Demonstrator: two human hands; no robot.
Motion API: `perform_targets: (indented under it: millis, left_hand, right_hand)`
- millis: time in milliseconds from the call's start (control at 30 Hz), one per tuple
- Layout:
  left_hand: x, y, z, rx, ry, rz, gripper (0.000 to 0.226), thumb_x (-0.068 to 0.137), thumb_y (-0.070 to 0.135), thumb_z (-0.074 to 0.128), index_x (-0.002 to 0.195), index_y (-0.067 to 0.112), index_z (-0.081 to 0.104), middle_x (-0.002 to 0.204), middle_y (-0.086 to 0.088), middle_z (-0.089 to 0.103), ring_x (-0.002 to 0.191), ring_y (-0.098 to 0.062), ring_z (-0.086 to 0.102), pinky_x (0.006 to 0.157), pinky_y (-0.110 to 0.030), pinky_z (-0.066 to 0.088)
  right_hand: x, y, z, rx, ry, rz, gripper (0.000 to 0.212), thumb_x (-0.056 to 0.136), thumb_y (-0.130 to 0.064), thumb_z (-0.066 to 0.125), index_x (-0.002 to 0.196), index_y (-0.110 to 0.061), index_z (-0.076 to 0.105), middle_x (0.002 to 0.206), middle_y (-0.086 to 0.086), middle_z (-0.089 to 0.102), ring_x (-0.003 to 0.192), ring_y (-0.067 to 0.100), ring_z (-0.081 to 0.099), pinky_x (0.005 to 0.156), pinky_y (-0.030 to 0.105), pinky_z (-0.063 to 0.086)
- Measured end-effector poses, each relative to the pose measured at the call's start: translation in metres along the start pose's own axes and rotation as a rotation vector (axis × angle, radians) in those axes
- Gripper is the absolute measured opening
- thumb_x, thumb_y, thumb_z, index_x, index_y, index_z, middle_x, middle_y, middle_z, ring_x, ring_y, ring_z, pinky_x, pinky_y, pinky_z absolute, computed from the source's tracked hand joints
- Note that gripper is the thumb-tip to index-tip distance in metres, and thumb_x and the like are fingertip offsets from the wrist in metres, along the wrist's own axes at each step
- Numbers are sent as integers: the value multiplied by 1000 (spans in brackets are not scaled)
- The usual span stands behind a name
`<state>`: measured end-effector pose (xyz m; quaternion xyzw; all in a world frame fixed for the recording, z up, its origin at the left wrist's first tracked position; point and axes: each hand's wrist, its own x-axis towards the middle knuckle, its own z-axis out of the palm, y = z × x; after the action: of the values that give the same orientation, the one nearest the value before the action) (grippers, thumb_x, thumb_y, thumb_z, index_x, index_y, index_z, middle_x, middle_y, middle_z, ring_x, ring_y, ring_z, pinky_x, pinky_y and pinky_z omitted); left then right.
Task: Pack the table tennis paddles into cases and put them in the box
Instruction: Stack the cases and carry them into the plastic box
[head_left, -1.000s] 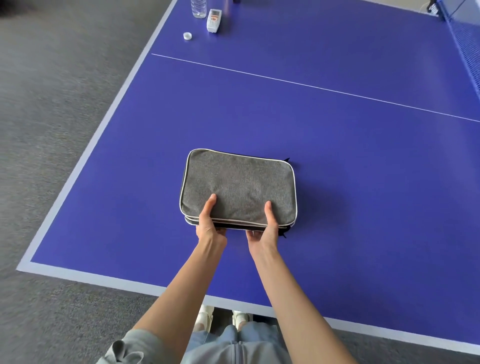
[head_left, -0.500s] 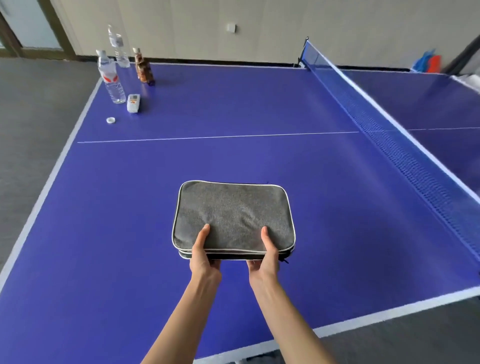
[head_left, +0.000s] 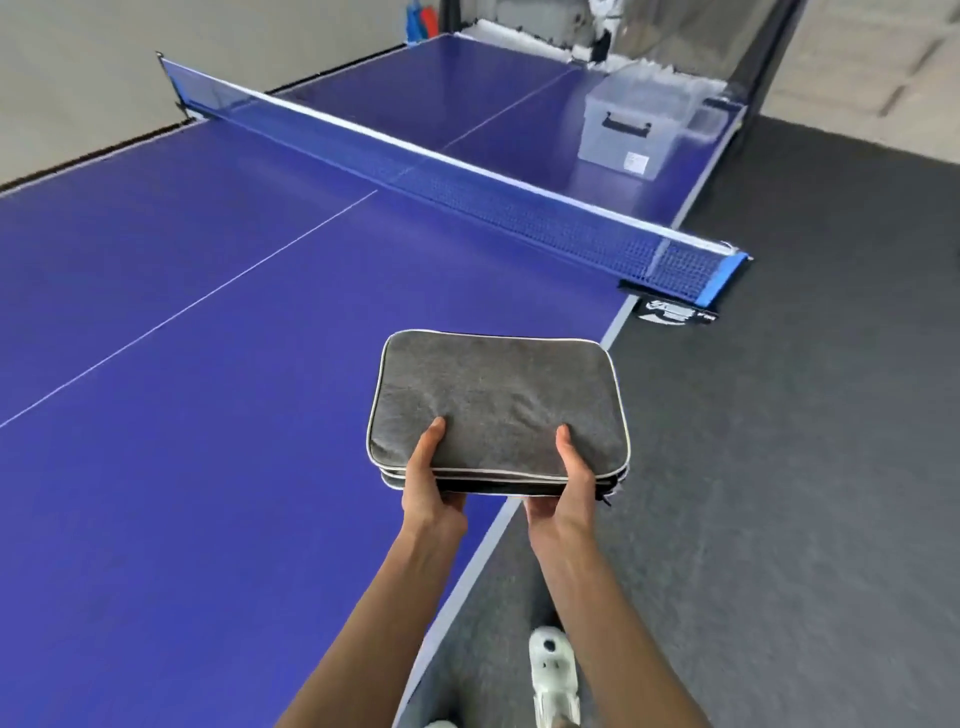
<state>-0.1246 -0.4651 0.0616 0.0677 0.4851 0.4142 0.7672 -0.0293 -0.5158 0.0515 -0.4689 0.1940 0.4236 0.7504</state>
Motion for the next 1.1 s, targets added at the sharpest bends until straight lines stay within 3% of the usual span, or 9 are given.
perform_targets:
  millis: [100, 200, 433, 600, 900, 1100]
  left_hand:
    - [3, -43, 39, 55, -81, -101, 41, 74, 21, 75, 112, 12, 62, 105, -6, 71, 95, -22, 68, 82, -36, 56]
    - [5, -90, 80, 153, -146, -153, 46, 73, 22, 75, 115, 11, 63, 108, -6, 71, 100, -22, 67, 92, -39, 52]
    - [3, -213, 198, 233, -194, -242, 41, 75, 15, 74, 114, 8, 63, 107, -8, 71, 97, -22, 67, 88, -37, 53]
    - [0, -290, 284, 230, -211, -286, 38, 77, 17, 73, 113, 8, 64, 105, -8, 71, 97, -23, 67, 91, -38, 52]
    - [44, -376, 420, 289, -217, -299, 39, 76, 18, 73, 113, 9, 64, 105, -7, 72, 94, -21, 67, 77, -33, 55]
    - [110, -411, 516, 280, -245, -316, 39, 77, 18, 73, 113, 8, 64, 106, -8, 71, 95, -23, 67, 83, -36, 54]
  right_hand:
    - [15, -46, -32, 102, 67, -61, 49, 68, -21, 79, 115, -21, 65, 112, 1, 71, 103, 21, 67, 98, 43, 49]
    - [31, -92, -65, 193, 117, -127, 53, 67, -18, 79, 117, -18, 62, 113, 2, 70, 102, 21, 67, 96, 43, 50]
    - [92, -222, -137, 242, 173, -188, 65, 70, -21, 79, 128, -15, 50, 117, 5, 66, 103, 22, 65, 89, 40, 53]
    - [138, -324, -169, 217, 177, -219, 69, 68, -21, 79, 129, -14, 48, 116, 5, 67, 103, 23, 66, 93, 43, 52]
    - [239, -451, -178, 254, 240, -223, 63, 67, -24, 80, 123, -14, 54, 113, 5, 68, 100, 22, 66, 93, 42, 52]
    - [331, -523, -149, 278, 267, -249, 61, 69, -22, 80, 123, -12, 52, 113, 7, 67, 98, 23, 67, 89, 42, 54]
